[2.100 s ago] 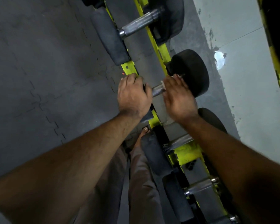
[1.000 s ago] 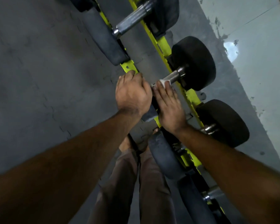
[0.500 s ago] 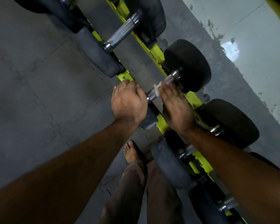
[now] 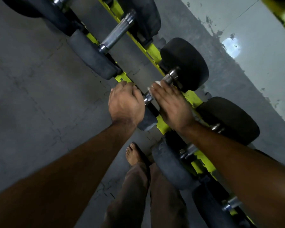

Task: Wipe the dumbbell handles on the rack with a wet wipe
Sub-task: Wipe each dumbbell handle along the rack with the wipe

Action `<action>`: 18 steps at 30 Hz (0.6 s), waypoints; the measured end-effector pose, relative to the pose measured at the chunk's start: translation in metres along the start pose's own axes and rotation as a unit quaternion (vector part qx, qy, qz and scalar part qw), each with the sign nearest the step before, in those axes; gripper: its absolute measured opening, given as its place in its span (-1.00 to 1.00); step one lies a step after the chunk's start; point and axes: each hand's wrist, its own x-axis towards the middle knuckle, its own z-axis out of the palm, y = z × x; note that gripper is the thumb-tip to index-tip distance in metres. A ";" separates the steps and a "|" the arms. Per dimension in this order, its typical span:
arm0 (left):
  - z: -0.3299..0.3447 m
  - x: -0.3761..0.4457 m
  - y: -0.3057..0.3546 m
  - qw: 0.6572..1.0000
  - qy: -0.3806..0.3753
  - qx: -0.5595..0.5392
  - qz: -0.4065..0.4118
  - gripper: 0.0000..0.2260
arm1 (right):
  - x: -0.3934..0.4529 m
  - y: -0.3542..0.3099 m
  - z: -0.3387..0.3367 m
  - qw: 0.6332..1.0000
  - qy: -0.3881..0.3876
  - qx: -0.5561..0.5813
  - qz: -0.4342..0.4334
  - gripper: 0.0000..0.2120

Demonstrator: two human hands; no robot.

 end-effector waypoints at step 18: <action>-0.003 -0.001 -0.001 1.000 -0.011 0.021 0.003 -0.56 | 0.033 -0.041 -0.044 0.739 0.178 0.421 0.496 -0.77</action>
